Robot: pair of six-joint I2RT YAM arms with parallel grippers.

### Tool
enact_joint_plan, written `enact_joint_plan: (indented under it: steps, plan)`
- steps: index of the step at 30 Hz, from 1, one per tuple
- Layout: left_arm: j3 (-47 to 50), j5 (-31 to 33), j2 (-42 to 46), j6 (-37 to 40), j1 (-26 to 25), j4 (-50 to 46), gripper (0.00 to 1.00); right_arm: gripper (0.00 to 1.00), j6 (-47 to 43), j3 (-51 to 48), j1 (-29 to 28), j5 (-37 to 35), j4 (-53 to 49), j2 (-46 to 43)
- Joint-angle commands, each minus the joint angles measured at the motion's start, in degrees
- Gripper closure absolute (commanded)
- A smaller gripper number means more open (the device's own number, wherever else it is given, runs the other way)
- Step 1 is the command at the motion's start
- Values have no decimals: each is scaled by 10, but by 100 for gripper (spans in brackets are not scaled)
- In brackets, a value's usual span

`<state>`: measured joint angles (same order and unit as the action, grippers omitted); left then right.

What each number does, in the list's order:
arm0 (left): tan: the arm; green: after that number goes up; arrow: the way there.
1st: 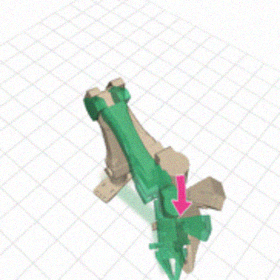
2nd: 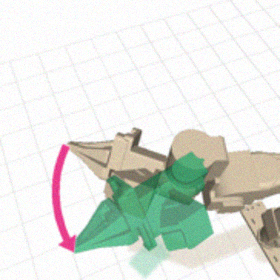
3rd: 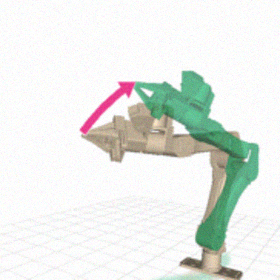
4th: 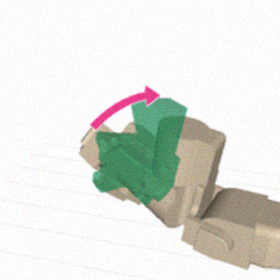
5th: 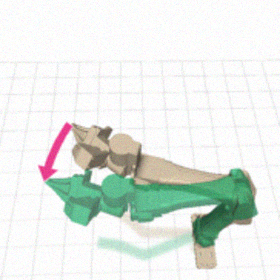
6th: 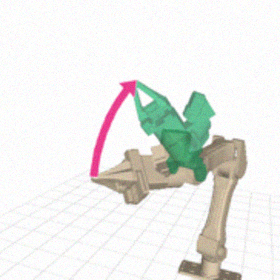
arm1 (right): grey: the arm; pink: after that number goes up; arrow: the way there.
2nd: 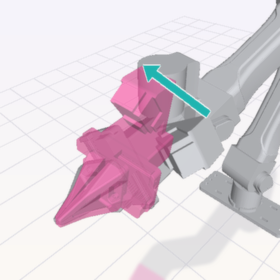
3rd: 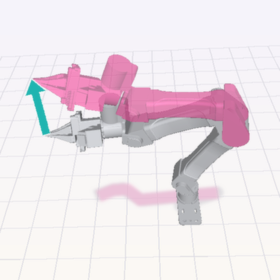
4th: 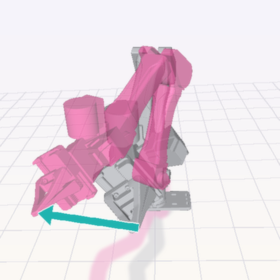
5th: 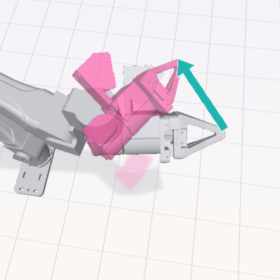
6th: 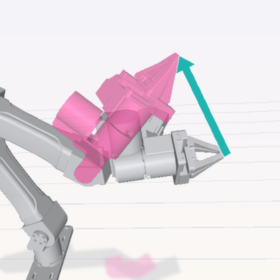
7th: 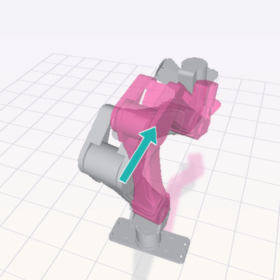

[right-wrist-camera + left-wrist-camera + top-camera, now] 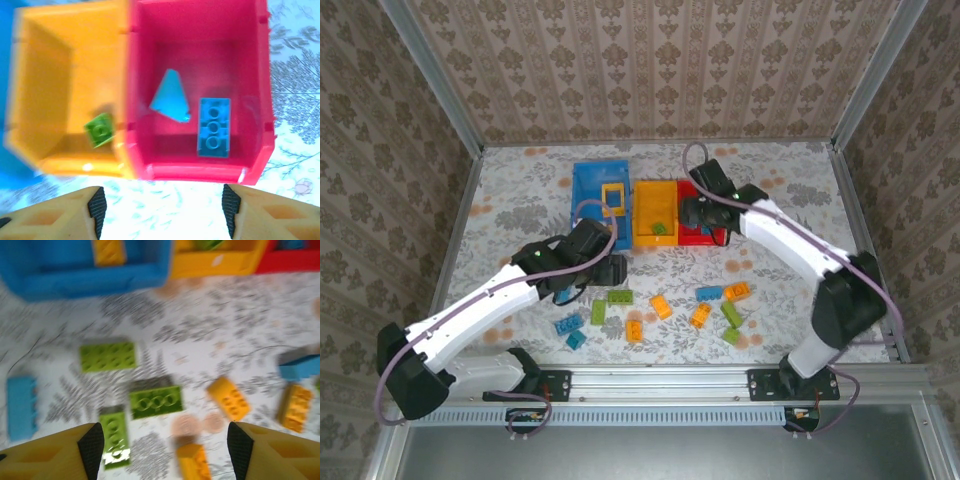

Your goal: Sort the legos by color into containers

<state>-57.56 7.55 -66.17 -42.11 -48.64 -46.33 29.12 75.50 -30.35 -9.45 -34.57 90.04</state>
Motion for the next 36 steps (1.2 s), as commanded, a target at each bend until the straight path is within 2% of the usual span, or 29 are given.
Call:
enact_joint_plan:
  steps: [1,5,10,13,20,26,36]
  plan:
    - [27,7,-1,-90,36,-59,30,31,-62,-86,-55,47,91,-72]
    - [58,0,-6,-266,75,-31,30,29,-115,-179,-105,172,189,-131]
    - [105,-6,-34,-451,100,78,30,24,-152,-245,-128,245,272,-163]
    - [100,-8,-81,-514,108,129,30,22,-168,-246,-128,251,268,-171]
    - [30,-35,-199,-587,114,129,29,22,-185,-237,-127,254,234,-171]
    - [34,-55,-230,-639,112,127,31,22,-170,-240,-128,242,235,-174]
    - [41,-67,-277,-647,117,163,41,22,-155,-243,-128,225,237,-175]
